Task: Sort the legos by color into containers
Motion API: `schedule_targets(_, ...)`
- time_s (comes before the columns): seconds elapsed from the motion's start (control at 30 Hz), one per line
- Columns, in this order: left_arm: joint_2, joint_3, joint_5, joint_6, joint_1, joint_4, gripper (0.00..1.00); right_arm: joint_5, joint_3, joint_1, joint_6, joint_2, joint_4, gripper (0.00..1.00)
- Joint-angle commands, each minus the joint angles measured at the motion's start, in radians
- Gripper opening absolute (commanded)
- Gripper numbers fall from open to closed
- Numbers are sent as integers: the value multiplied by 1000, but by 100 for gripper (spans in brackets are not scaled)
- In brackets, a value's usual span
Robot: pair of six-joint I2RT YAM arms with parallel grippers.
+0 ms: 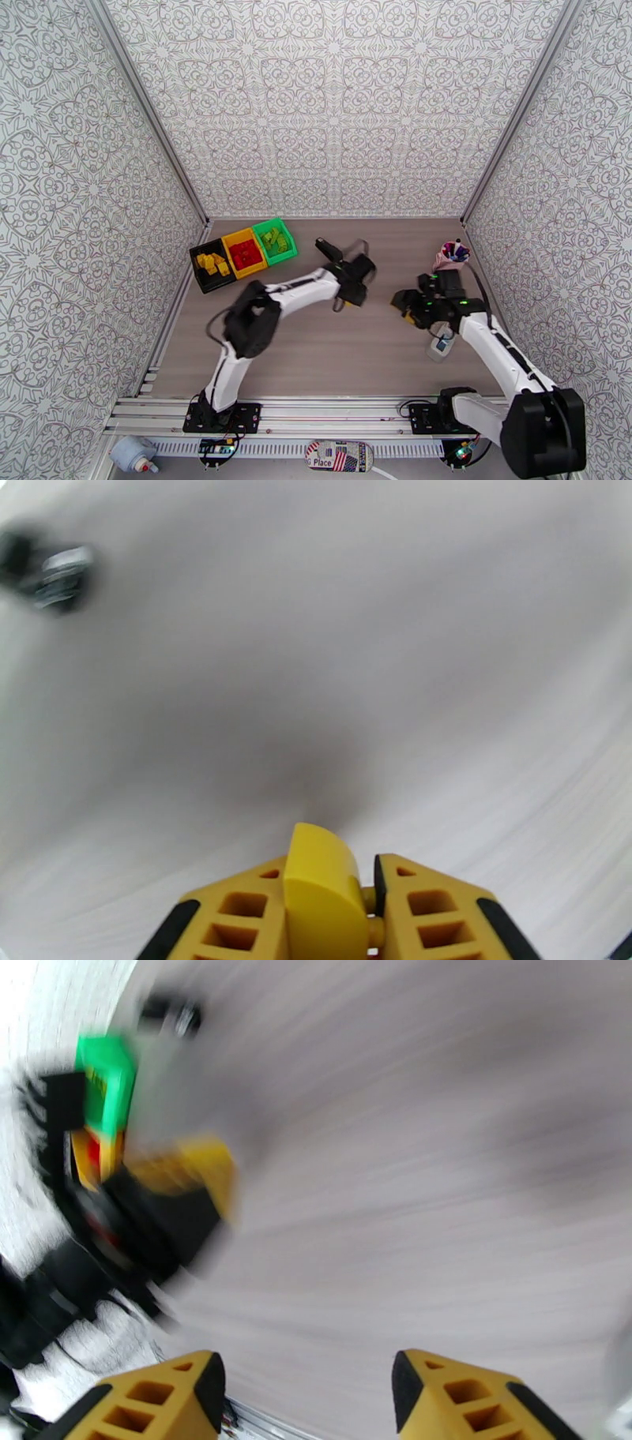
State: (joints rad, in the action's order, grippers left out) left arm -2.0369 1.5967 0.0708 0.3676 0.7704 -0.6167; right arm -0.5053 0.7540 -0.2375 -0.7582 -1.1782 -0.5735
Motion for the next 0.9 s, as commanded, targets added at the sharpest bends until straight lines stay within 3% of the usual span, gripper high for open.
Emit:
schedule_targets(0.0,151,-131,-65,92,-128,99,24,109,95,-185,-99,-92,106,61)
schedule_targets(0.17,339,-317,-55,133,-342,113,23,151,347,-448,-81,-340,113,59)
schedule_targets(0.37,513,-433,-52,167,-633,75,24,119,701,-613,-23,-637,51,57)
schedule_targets(0.6,550,-412,-133,136,-952,55,25,99,908,-649,6,-788,-27,56)
schedule_targets(0.7,491,-346,-170,111,-1031,45,25,112,915,-649,21,-785,-47,56)
schedule_targets(0.87,341,-173,-174,59,-1068,-14,25,137,891,-639,31,-756,-66,56)
